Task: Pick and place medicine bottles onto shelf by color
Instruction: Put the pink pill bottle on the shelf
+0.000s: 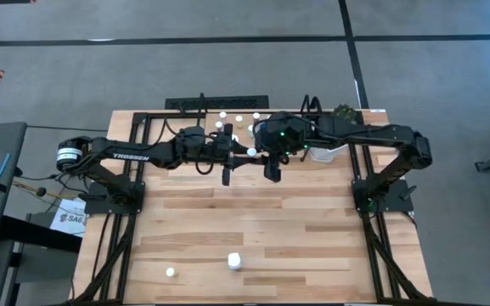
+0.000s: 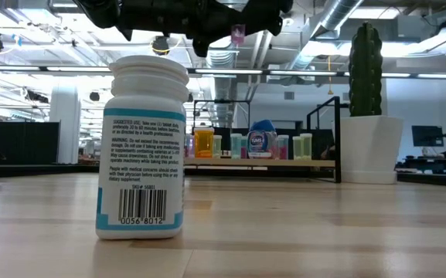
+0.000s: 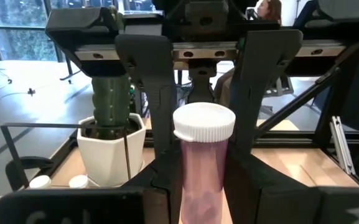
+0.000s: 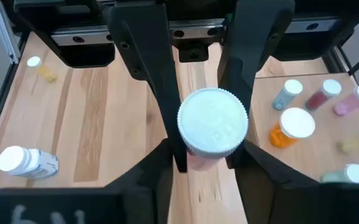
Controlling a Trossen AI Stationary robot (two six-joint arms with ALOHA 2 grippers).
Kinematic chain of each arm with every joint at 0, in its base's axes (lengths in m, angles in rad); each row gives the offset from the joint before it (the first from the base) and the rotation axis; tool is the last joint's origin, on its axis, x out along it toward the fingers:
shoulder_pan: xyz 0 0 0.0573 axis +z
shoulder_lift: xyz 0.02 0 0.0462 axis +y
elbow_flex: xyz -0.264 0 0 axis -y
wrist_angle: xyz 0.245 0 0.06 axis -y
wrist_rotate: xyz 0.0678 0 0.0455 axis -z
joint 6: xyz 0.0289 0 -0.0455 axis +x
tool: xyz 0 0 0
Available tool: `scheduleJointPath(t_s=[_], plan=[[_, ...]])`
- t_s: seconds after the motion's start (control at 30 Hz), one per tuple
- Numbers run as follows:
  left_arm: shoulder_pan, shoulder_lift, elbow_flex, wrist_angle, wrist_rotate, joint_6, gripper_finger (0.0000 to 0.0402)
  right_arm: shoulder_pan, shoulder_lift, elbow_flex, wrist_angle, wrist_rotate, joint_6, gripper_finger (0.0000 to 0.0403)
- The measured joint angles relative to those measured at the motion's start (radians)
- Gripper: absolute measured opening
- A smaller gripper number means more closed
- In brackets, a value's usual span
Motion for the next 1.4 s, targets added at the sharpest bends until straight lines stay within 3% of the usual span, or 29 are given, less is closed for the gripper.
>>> scheduleJointPath(t_s=[0.13,0.37,0.53,1.1,1.4], plan=[[-0.001,-0.001,0.002,-0.028,0.001,-0.001,0.0077,0.000,-0.001,0.000,-0.002,0.000,-0.001,0.0158],[-0.005,0.001,0.001,-0.051,0.008,0.000,0.0078,0.000,-0.002,0.010,-0.010,0.000,-0.009,0.0239],[-0.006,0.001,0.001,-0.049,0.016,0.000,0.0078,0.000,-0.003,0.011,-0.008,0.000,-0.009,0.0253],[-0.006,0.001,0.000,-0.065,0.012,0.017,0.0078,0.000,-0.003,0.012,0.043,-0.001,-0.026,0.0163],[-0.005,0.001,0.000,-0.048,0.008,0.025,0.0078,0.000,-0.004,0.012,0.043,-0.001,-0.028,0.0152]])
